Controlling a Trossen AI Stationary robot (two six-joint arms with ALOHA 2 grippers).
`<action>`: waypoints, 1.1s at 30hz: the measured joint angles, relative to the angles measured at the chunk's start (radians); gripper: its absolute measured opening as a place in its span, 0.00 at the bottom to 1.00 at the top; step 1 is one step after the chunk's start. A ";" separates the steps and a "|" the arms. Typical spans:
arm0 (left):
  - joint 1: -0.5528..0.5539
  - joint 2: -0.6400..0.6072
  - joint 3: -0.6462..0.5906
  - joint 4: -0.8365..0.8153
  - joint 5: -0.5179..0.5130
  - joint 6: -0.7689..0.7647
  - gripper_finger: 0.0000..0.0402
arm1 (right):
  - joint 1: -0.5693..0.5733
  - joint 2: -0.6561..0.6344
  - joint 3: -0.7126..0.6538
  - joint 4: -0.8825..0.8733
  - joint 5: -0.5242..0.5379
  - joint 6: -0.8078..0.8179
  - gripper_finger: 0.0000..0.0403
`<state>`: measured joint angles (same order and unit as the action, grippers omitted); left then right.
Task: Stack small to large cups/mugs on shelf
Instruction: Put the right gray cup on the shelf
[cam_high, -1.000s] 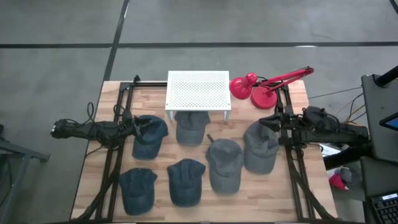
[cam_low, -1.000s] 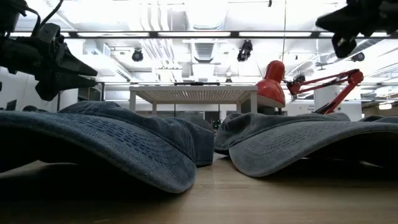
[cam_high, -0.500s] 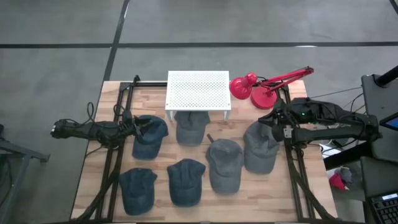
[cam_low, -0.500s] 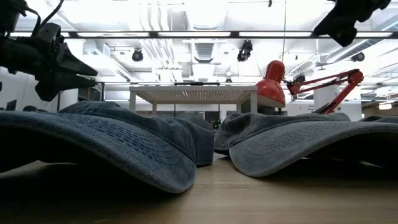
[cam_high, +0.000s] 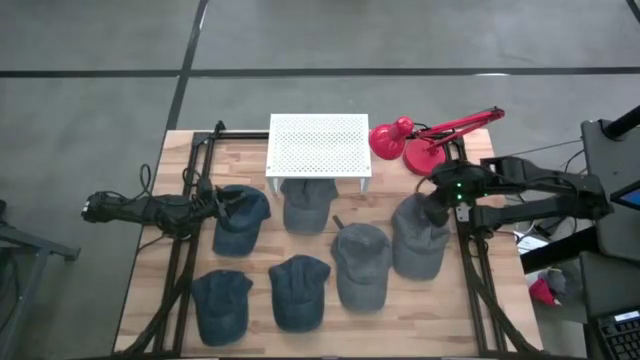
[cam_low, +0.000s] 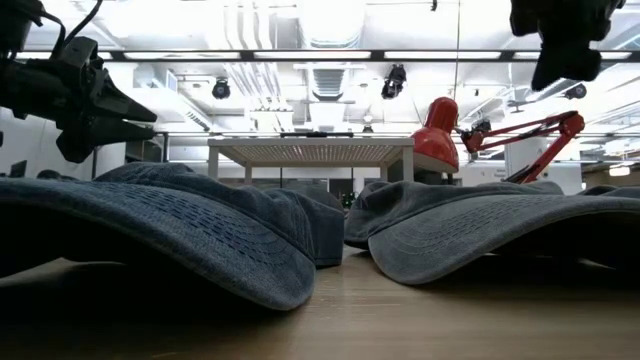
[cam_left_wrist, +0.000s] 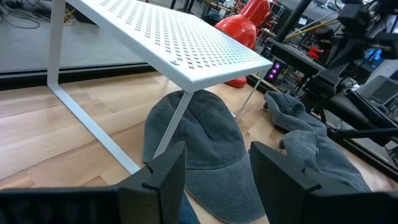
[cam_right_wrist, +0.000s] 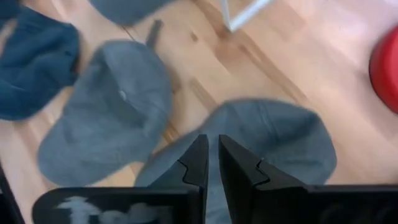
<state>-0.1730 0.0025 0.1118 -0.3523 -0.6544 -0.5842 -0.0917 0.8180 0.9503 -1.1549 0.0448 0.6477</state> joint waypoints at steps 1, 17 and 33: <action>0.000 0.000 0.000 0.000 0.000 0.000 0.45 | 0.000 0.010 0.003 -0.013 0.000 0.009 0.11; 0.001 0.000 0.000 0.000 0.000 0.000 0.45 | 0.000 0.089 -0.011 -0.166 -0.072 0.238 0.45; 0.000 0.000 0.000 0.000 0.000 0.000 0.45 | 0.000 0.152 -0.030 -0.203 -0.132 0.517 0.71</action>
<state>-0.1734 0.0025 0.1119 -0.3522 -0.6545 -0.5838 -0.0917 0.9698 0.9208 -1.3574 -0.0875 1.1651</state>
